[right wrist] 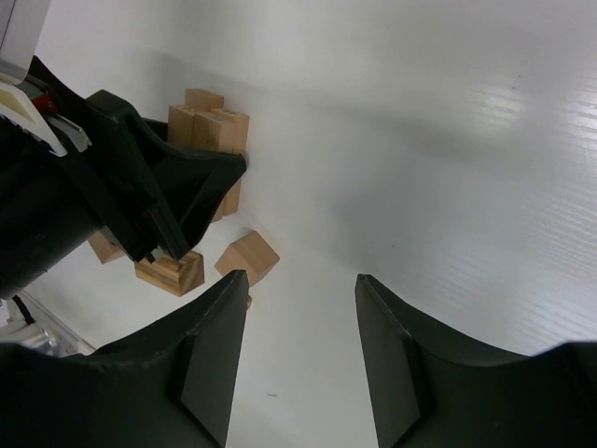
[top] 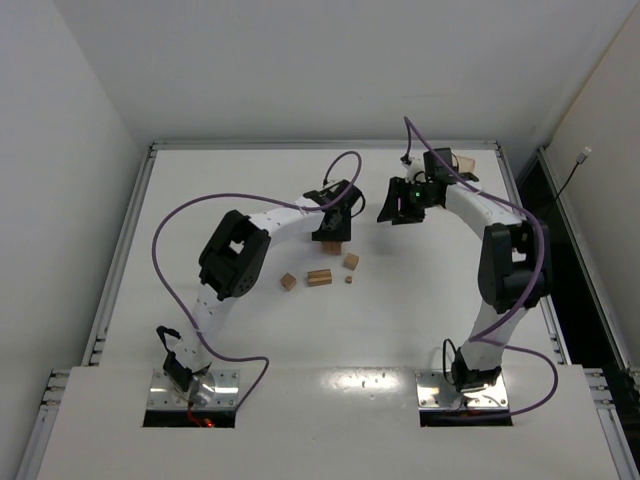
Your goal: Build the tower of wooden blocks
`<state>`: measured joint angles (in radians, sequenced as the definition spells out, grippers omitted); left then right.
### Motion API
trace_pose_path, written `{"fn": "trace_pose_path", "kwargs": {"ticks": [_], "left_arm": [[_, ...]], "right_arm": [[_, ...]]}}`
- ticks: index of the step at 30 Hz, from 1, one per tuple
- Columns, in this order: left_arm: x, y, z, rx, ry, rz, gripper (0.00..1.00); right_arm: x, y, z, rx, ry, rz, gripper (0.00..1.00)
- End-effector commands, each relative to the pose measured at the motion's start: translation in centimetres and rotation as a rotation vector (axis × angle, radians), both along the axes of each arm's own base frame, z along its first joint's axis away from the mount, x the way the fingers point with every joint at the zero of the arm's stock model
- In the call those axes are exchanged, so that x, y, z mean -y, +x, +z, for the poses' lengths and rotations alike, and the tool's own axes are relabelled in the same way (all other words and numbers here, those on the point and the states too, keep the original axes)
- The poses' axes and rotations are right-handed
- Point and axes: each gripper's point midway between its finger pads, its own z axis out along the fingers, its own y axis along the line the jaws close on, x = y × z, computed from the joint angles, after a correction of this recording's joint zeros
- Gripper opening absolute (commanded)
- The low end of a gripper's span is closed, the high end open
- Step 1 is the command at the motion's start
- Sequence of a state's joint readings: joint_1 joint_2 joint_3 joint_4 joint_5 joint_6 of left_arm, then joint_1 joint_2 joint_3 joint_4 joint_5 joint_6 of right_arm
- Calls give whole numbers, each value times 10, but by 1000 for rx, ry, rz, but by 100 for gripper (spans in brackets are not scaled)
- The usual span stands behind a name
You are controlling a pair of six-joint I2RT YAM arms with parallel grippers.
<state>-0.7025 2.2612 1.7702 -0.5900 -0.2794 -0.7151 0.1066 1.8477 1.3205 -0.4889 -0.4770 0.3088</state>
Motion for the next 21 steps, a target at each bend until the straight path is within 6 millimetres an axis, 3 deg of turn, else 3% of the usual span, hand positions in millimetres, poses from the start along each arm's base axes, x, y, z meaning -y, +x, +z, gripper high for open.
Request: {"fn": "trace_pose_path", "kwargs": {"ticks": [1, 2, 4, 6, 8, 9, 11, 12, 16, 21], "left_arm": [[0, 10, -5, 20, 9, 13, 45], [0, 11, -5, 20, 9, 13, 40], [-5, 13, -9, 13, 15, 22, 39], [-6, 14, -9, 18, 22, 27, 29], [-6, 14, -9, 18, 22, 27, 31], [-6, 14, -9, 18, 22, 27, 53], [-6, 14, -9, 18, 22, 27, 78], [-5, 13, -9, 13, 16, 23, 83], [-2, 14, -4, 23, 2, 11, 93], [-3, 15, 10, 45, -6, 15, 94]], "right_arm": [[-2, 9, 12, 43, 22, 19, 47], [-2, 9, 12, 43, 22, 19, 47], [-2, 9, 9, 34, 21, 19, 47], [-2, 9, 9, 34, 21, 19, 47], [-2, 9, 9, 34, 21, 19, 47], [-4, 8, 9, 33, 29, 24, 47], [-4, 8, 9, 33, 29, 24, 47], [-4, 8, 9, 33, 29, 24, 47], [-3, 8, 9, 38, 25, 30, 47], [-3, 8, 9, 38, 25, 31, 47]]}}
